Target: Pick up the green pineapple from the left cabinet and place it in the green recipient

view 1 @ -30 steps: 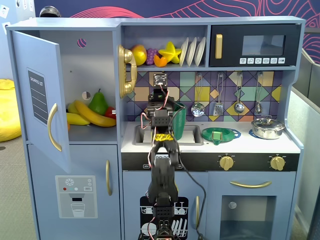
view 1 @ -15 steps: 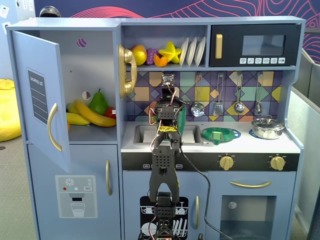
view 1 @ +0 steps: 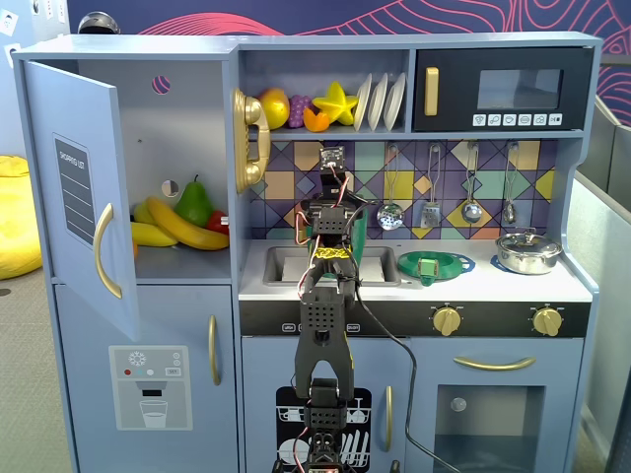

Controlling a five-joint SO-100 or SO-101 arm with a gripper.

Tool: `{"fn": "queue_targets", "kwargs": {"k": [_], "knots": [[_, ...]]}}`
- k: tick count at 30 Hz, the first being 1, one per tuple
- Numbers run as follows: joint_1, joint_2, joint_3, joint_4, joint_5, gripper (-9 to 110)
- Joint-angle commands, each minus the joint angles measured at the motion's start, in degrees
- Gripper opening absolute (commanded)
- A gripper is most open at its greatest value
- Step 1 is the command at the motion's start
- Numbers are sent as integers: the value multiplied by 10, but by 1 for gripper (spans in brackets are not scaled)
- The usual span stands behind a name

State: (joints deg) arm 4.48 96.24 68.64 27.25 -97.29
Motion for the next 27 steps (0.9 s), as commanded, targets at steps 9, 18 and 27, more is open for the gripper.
{"fn": "queue_targets", "kwargs": {"k": [9, 18, 27], "knots": [[-17, 533, 494, 153, 30, 32], [-25, 774, 860, 291, 80, 7], [-37, 858, 1027, 285, 143, 0]]}}
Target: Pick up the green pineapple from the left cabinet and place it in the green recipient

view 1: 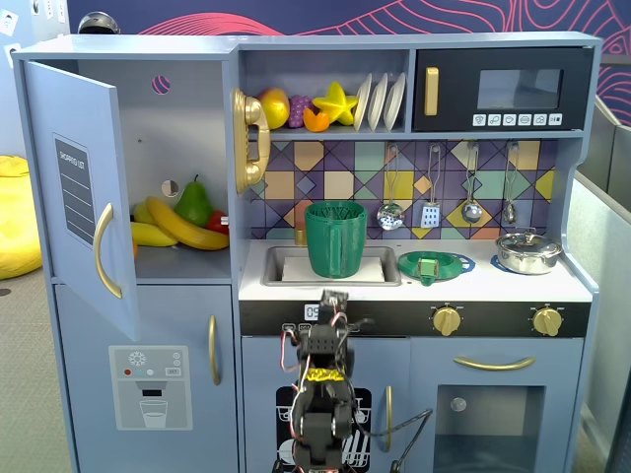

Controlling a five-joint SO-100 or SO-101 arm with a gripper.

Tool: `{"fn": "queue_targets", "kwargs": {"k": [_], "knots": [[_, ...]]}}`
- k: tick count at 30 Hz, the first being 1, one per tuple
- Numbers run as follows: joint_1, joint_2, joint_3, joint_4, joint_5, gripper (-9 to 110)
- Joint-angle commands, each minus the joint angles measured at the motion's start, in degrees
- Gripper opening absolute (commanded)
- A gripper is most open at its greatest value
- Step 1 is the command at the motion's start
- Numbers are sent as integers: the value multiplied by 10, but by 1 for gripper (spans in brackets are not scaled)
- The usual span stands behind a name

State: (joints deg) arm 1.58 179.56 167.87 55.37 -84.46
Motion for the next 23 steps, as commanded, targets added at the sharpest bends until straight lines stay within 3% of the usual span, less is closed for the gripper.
{"fn": "queue_targets", "kwargs": {"k": [1, 4, 9, 23], "knots": [[-8, 25, 38, 22, 18, 0], [-25, 25, 38, 66, 83, 0], [-36, 25, 38, 151, 95, 0], [-35, 25, 38, 318, 8, 0]]}}
